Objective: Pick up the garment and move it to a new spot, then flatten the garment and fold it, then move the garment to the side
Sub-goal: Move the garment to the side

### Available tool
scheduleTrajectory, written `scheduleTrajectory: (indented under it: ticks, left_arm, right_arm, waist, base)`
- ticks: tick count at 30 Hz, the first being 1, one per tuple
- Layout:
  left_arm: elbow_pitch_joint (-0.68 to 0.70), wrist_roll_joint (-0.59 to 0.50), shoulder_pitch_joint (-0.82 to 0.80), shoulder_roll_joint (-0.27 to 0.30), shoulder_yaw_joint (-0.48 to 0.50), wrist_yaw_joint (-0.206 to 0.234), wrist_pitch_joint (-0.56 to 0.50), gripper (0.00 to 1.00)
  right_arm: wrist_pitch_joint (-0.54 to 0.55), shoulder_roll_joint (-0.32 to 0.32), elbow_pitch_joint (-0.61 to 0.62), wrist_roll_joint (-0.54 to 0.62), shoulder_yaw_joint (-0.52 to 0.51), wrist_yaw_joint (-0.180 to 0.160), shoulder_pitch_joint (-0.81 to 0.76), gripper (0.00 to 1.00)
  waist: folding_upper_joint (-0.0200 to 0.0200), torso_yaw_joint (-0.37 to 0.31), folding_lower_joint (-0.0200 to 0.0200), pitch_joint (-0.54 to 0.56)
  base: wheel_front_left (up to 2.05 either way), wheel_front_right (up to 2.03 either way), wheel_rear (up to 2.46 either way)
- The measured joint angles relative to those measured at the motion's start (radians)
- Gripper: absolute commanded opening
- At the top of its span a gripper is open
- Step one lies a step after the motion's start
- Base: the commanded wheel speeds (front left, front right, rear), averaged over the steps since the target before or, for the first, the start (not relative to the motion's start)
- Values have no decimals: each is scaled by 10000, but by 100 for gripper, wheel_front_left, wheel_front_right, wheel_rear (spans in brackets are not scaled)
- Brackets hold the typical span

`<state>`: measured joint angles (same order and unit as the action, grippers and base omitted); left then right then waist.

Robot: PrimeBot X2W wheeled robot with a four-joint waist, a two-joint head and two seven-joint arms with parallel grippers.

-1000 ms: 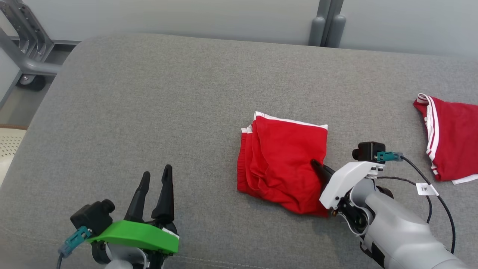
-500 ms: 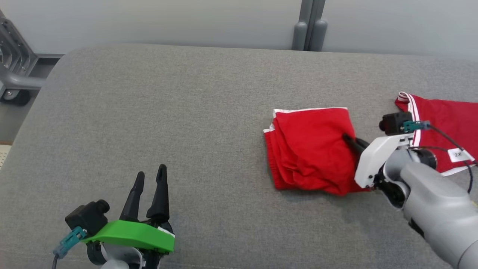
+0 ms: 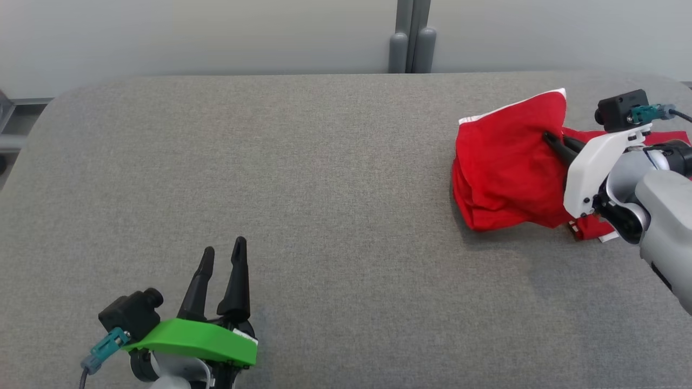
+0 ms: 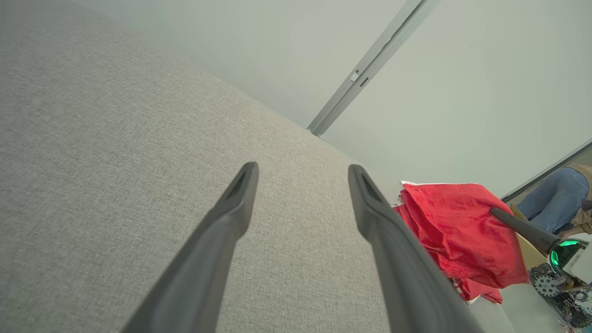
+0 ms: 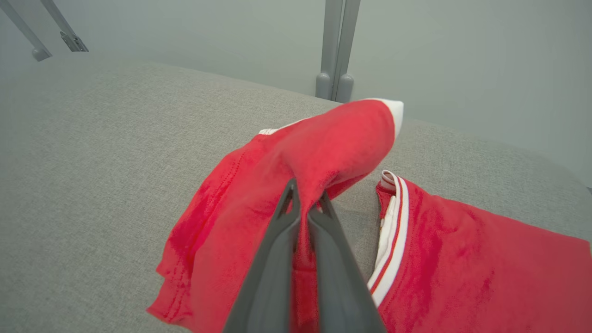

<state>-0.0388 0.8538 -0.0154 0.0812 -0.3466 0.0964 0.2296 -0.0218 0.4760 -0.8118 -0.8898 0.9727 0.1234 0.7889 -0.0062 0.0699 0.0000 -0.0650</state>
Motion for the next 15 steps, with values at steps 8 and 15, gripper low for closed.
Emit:
scheduleTrajectory:
  ticks: [8, 15]
  left_arm:
    - [130, -48, -1, -2, -94, 0, -2, 100]
    - [184, -132, -10, 2, -148, 0, -96, 100]
  right_arm:
    - [706, 771, 468, 211, 397, 0, 604, 0]
    - [1340, 1469, 947, 178, 591, 0, 1094, 0]
  waist:
    - [0, -217, 0, -151]
    - [0, -249, 0, -386]
  base:
    - [0, 0, 0]
    - [0, 0, 0]
